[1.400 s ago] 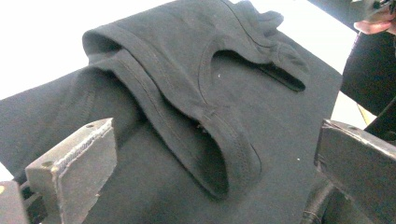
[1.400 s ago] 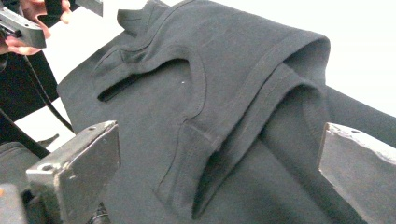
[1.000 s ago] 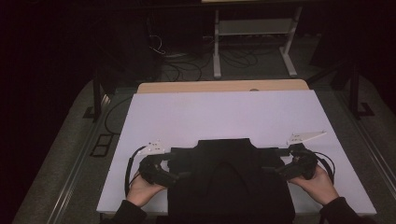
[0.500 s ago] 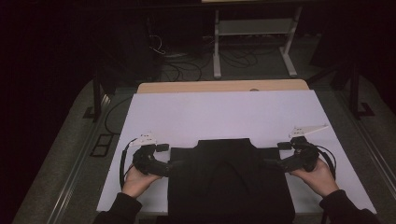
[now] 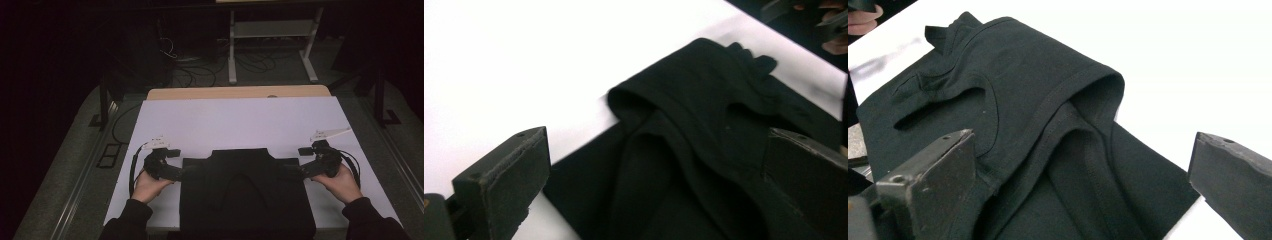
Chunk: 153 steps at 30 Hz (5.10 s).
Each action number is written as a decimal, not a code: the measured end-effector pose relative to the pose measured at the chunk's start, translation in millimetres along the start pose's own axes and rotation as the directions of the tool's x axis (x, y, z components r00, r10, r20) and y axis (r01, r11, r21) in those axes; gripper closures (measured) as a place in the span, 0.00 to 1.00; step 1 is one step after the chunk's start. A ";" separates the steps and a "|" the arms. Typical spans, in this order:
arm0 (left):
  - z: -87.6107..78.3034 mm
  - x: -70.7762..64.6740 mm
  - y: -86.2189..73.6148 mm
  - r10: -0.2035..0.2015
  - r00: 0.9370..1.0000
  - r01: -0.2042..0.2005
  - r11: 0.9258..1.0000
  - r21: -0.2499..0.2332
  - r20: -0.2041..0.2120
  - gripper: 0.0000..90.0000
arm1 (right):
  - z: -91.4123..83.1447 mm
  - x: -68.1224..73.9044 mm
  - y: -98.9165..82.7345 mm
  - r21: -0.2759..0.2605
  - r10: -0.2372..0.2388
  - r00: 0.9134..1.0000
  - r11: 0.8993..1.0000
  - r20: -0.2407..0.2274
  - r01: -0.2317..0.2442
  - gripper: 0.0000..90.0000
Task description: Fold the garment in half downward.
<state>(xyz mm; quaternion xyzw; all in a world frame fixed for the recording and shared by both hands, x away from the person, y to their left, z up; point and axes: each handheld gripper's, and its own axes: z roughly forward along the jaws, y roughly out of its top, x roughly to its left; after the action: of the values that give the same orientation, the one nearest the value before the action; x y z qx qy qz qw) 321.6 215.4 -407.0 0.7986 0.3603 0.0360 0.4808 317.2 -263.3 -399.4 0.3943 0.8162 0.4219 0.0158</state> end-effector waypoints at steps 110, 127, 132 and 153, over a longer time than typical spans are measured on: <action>32.0 41.1 -5.7 0.002 0.999 0.006 0.975 0.223 -0.038 0.96 | 24.8 -57.7 -13.1 0.125 0.073 0.994 0.989 0.081 -0.083 0.97; 24.2 37.8 2.0 0.035 0.993 -0.012 0.980 0.200 -0.114 0.97 | 24.9 -48.6 -6.8 0.101 0.048 0.988 0.993 0.146 -0.063 0.97; 22.5 37.2 3.8 0.054 0.988 -0.025 0.979 0.201 -0.141 0.97 | 25.3 -45.9 -5.0 0.094 0.039 0.985 0.994 0.166 -0.055 0.97; 15.3 37.6 19.8 0.100 0.979 -0.066 0.980 0.189 -0.176 0.97 | 20.1 -41.2 5.7 0.031 0.041 0.985 0.998 0.169 -0.047 0.97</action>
<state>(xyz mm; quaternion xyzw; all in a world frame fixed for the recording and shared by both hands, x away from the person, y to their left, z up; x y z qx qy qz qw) 366.2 221.5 -410.3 0.8469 0.3712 0.0968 0.3682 356.3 -274.8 -421.0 0.4469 0.8103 0.3729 0.0683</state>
